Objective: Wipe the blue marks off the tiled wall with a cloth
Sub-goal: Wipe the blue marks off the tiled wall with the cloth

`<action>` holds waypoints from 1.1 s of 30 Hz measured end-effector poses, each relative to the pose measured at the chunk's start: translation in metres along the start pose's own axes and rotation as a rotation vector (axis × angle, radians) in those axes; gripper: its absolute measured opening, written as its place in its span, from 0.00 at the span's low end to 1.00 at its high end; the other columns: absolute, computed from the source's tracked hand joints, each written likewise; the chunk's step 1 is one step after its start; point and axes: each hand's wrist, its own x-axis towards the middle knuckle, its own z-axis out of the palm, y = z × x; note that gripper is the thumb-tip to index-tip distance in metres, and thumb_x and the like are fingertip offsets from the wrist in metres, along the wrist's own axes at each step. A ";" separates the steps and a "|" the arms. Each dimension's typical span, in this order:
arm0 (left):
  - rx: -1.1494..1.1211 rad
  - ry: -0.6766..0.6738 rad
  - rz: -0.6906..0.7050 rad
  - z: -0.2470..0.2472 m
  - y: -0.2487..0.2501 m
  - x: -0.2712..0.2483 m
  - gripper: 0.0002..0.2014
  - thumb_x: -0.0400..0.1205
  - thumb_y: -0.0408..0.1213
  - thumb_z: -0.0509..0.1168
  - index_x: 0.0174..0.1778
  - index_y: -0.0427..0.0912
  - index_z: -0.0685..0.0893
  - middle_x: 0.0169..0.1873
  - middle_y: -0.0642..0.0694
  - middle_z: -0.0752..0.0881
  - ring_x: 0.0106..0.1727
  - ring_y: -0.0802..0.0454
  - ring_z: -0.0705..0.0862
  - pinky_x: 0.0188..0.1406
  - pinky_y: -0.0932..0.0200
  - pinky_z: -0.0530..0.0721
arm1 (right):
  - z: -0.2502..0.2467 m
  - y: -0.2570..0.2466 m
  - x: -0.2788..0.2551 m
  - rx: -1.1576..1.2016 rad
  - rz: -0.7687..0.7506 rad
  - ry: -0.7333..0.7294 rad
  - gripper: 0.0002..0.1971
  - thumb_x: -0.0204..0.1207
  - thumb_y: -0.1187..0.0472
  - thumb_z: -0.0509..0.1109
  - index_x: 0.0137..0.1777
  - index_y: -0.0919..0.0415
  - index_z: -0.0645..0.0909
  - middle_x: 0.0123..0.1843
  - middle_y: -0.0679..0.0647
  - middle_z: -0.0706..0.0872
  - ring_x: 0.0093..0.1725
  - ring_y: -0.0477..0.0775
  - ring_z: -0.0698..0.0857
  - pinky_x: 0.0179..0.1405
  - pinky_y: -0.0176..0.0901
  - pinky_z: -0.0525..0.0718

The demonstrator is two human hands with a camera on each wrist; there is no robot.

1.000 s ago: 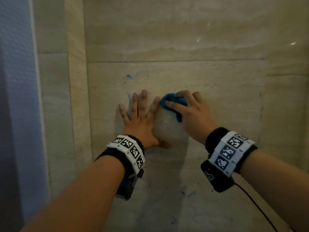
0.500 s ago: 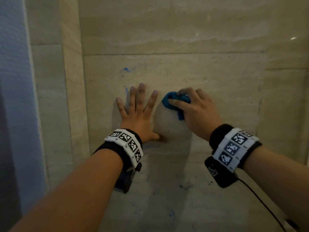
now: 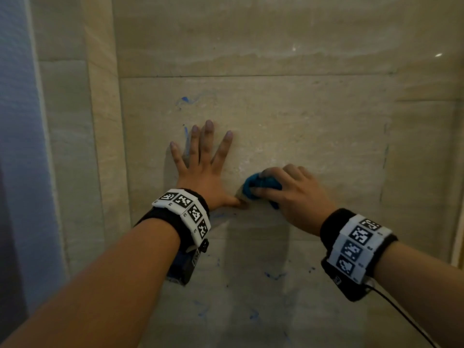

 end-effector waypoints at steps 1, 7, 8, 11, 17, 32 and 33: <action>-0.004 -0.004 0.001 0.000 0.000 0.000 0.72 0.56 0.79 0.67 0.72 0.58 0.15 0.70 0.47 0.12 0.70 0.41 0.12 0.70 0.23 0.27 | -0.002 0.006 0.004 -0.004 0.056 0.035 0.21 0.67 0.66 0.77 0.61 0.52 0.84 0.62 0.61 0.76 0.48 0.64 0.73 0.41 0.58 0.80; -0.006 0.005 0.006 0.000 0.000 0.000 0.72 0.54 0.81 0.64 0.70 0.58 0.13 0.70 0.46 0.12 0.75 0.38 0.18 0.70 0.23 0.27 | -0.015 0.031 0.003 -0.072 0.318 0.186 0.19 0.73 0.70 0.65 0.63 0.58 0.83 0.63 0.66 0.78 0.48 0.65 0.71 0.44 0.59 0.80; -0.004 0.006 0.006 0.000 0.000 0.000 0.72 0.54 0.81 0.64 0.70 0.57 0.13 0.70 0.46 0.12 0.75 0.38 0.18 0.70 0.23 0.27 | -0.014 0.029 -0.002 -0.080 0.331 0.190 0.21 0.72 0.72 0.69 0.64 0.59 0.83 0.63 0.66 0.77 0.49 0.65 0.71 0.44 0.59 0.81; -0.001 0.006 0.008 0.000 0.000 0.000 0.71 0.54 0.82 0.63 0.69 0.58 0.12 0.68 0.46 0.10 0.75 0.38 0.17 0.70 0.24 0.26 | -0.008 0.014 -0.017 -0.074 0.352 0.172 0.25 0.66 0.72 0.75 0.65 0.62 0.82 0.63 0.63 0.71 0.50 0.66 0.71 0.42 0.59 0.84; 0.000 0.015 0.004 0.000 0.000 0.000 0.72 0.54 0.81 0.63 0.67 0.58 0.11 0.68 0.47 0.10 0.73 0.39 0.15 0.68 0.25 0.25 | 0.005 -0.023 -0.044 -0.016 0.288 0.068 0.31 0.59 0.74 0.80 0.66 0.63 0.82 0.62 0.62 0.70 0.51 0.66 0.70 0.40 0.59 0.85; 0.033 0.025 0.006 0.005 0.000 -0.006 0.71 0.57 0.80 0.64 0.72 0.54 0.15 0.72 0.43 0.14 0.76 0.37 0.19 0.73 0.23 0.33 | 0.001 -0.021 0.001 0.042 0.279 0.108 0.25 0.65 0.73 0.74 0.63 0.58 0.83 0.60 0.66 0.78 0.49 0.65 0.69 0.43 0.60 0.82; 0.043 0.041 0.005 0.006 0.001 -0.008 0.71 0.58 0.79 0.64 0.73 0.54 0.16 0.73 0.42 0.14 0.76 0.37 0.19 0.73 0.24 0.33 | 0.002 -0.022 0.000 0.052 0.254 0.093 0.24 0.67 0.72 0.73 0.63 0.57 0.83 0.60 0.65 0.78 0.49 0.64 0.69 0.44 0.61 0.81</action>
